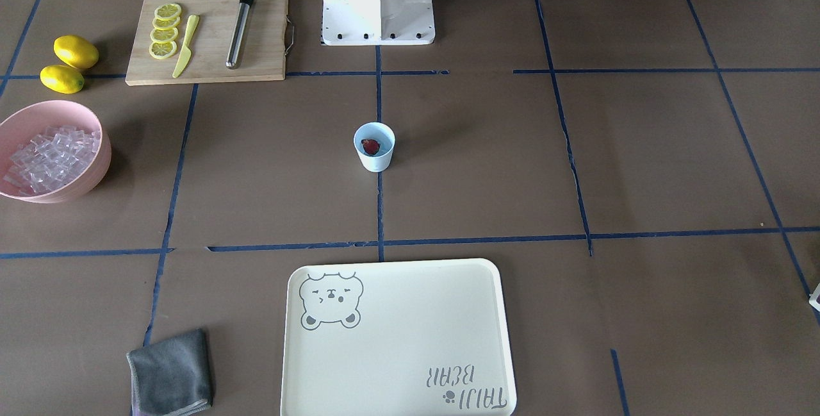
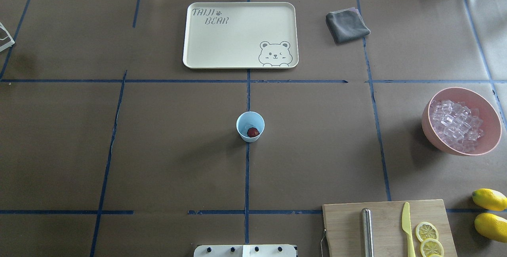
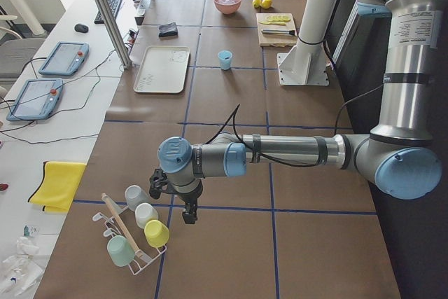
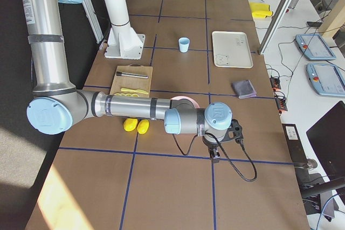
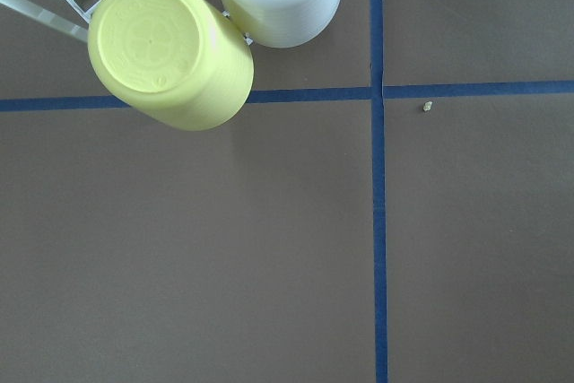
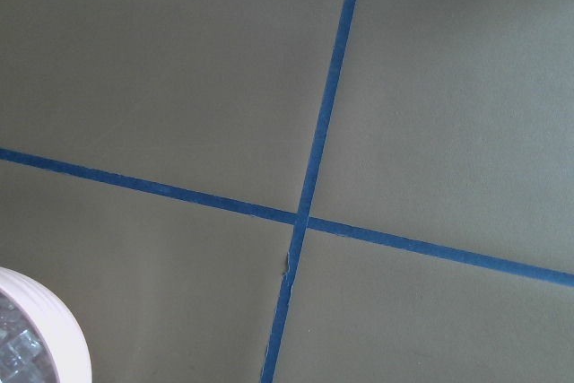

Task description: Put ice and strawberries in cup

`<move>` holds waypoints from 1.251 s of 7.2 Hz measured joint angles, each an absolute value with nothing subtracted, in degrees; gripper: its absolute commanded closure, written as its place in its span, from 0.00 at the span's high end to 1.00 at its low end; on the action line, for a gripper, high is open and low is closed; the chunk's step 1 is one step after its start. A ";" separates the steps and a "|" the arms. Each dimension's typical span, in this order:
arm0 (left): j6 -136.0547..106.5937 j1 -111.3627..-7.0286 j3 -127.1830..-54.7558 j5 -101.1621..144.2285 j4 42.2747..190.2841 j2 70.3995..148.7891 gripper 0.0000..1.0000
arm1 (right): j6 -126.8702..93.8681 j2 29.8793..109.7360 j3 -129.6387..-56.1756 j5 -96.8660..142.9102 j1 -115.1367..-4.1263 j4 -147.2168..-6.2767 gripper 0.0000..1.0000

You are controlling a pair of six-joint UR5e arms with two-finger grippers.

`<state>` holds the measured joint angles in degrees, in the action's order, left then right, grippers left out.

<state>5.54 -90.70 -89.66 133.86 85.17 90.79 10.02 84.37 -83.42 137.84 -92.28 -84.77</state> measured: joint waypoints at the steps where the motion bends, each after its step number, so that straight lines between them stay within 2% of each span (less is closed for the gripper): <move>1: 5.54 -90.70 -89.65 133.86 85.17 90.79 1.00 | 10.02 84.42 -83.38 137.82 -92.29 -84.77 1.00; 9: 5.45 -90.70 -89.65 133.69 85.16 90.80 1.00 | 4.76 85.50 -82.90 137.35 -92.30 -85.23 1.00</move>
<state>5.45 -90.70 -89.65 133.69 85.16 90.80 4.76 85.50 -82.90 137.35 -92.30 -85.23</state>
